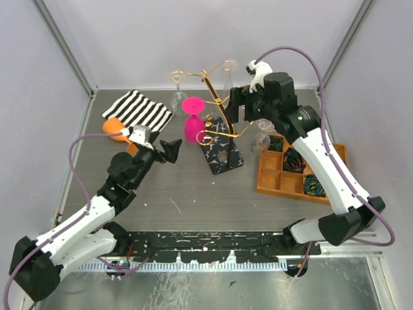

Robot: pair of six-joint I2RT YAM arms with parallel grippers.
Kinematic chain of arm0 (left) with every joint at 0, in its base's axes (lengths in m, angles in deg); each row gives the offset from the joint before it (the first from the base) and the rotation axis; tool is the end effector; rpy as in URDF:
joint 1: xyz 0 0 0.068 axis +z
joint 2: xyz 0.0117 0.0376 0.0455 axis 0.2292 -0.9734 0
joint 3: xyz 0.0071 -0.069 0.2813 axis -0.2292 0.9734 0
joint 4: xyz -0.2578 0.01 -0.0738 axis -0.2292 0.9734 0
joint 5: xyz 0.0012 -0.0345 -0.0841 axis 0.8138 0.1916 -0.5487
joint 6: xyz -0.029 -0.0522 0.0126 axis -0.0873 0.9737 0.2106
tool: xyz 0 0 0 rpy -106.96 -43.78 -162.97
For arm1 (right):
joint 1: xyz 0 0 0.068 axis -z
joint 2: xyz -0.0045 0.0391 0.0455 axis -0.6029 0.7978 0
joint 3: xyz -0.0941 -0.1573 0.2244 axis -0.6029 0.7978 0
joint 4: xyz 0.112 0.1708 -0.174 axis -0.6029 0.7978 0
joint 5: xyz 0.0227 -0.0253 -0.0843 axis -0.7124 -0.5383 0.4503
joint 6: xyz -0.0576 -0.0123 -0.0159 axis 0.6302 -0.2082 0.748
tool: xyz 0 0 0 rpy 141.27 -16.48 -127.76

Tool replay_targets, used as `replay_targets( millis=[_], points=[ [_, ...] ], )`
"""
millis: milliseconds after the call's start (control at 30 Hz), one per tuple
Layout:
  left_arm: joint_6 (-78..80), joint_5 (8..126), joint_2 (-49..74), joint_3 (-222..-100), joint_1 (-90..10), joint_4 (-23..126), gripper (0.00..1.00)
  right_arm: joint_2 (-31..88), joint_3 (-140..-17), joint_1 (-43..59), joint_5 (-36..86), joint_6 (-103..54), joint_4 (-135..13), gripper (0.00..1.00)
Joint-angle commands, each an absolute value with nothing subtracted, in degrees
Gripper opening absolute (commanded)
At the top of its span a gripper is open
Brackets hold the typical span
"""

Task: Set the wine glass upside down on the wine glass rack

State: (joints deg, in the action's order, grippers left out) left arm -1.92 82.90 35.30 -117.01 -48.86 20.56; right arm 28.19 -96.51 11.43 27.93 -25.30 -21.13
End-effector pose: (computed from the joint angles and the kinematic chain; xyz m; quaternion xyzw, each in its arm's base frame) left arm 0.1845 -0.1247 0.3053 0.1018 0.6455 -0.2473 0.7154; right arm 0.2823 0.1401 0.4512 -0.1549 0.8394 0.1867 0.4864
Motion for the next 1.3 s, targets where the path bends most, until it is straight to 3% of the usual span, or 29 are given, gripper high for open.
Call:
replay_targets(
  millis=[0,267,500,633,767,867,1267],
  points=[
    [6.01,87.94,42.13,-122.53,-48.76,51.86,0.98,20.02,-93.05,11.56,26.35,-25.51,-28.40,0.95],
    [15.53,88.12,40.85,-138.42,-48.76,92.16,0.98,12.72,-85.51,11.54,26.11,-26.91,-28.12,0.96],
    [25.29,77.78,36.74,-145.48,-48.76,108.77,0.98,8.09,-81.66,11.53,27.82,-26.44,-25.69,0.97],
    [27.75,80.90,38.10,-145.91,-48.74,111.81,0.98,5.57,-78.85,11.53,29.06,-26.94,-25.66,0.97],
    [25.50,69.69,41.58,-140.90,-48.66,103.40,0.98,2.96,-75.96,11.58,30.59,-29.17,-27.35,0.97],
    [27.81,68.29,43.18,-136.12,-48.62,98.14,0.98,1.59,-74.94,11.57,30.12,-29.54,-27.61,0.97],
    [26.46,95.84,28.89,-150.11,-46.13,104.49,0.98,-0.88,-71.19,11.56,28.54,-30.12,-27.21,0.97]
  ],
)
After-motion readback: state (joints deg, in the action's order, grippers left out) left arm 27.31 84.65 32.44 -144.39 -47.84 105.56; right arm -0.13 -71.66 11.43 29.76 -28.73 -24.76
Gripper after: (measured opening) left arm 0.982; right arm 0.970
